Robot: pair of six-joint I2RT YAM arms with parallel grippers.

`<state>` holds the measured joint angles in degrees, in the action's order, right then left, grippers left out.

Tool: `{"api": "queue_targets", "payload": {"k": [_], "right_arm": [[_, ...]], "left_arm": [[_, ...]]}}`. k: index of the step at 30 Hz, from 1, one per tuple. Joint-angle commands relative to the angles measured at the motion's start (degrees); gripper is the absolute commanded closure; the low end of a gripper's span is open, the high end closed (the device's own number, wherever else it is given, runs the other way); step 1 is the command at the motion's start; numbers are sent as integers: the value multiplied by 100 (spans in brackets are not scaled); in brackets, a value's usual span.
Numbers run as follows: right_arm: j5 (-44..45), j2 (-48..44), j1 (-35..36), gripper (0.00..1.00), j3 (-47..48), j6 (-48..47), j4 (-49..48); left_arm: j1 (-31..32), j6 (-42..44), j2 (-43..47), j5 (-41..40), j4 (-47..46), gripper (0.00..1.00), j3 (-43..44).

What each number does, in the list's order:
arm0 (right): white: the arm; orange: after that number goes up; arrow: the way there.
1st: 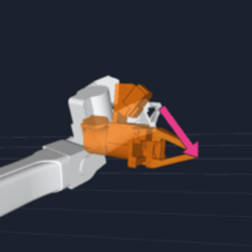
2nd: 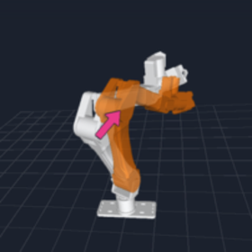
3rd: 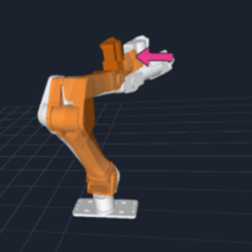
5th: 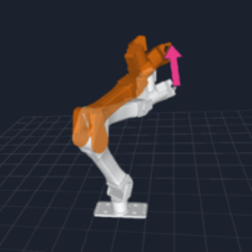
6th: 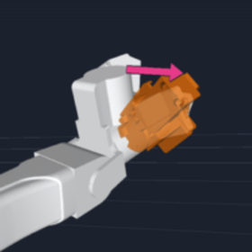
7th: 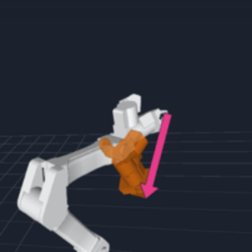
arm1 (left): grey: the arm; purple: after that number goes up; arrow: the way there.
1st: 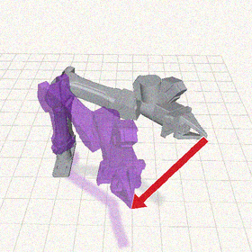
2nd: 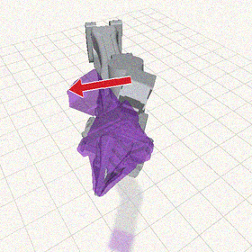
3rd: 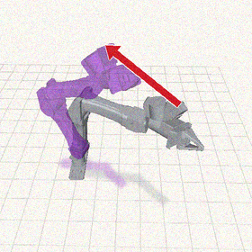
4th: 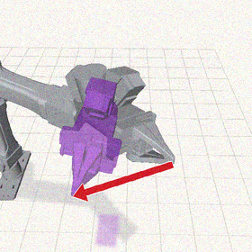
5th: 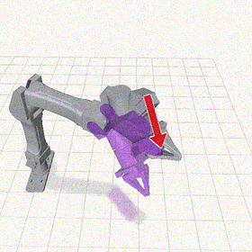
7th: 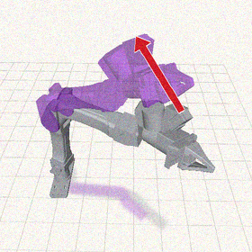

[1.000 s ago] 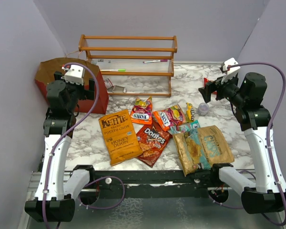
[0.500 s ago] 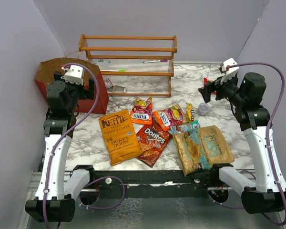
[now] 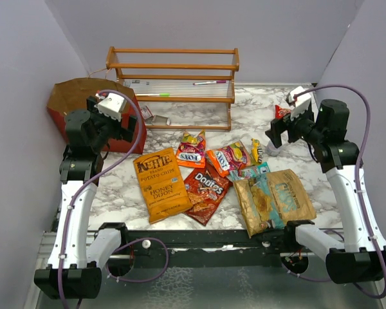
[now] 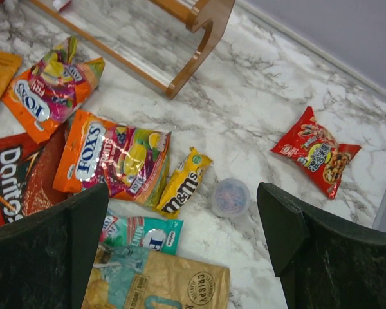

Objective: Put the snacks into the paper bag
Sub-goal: Pick up the snack from the center of the board.

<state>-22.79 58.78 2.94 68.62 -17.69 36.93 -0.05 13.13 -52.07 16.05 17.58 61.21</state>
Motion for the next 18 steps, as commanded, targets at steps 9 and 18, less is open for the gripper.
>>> {"api": "queue_targets", "payload": {"k": [9,18], "right_arm": [[-290,123,31,1,-599,-548,796],[-38,602,-504,0,-1041,-785,925]], "left_arm": [[42,891,-210,2036,686,1,-341],[243,1164,-220,1960,882,2,-582]]}}
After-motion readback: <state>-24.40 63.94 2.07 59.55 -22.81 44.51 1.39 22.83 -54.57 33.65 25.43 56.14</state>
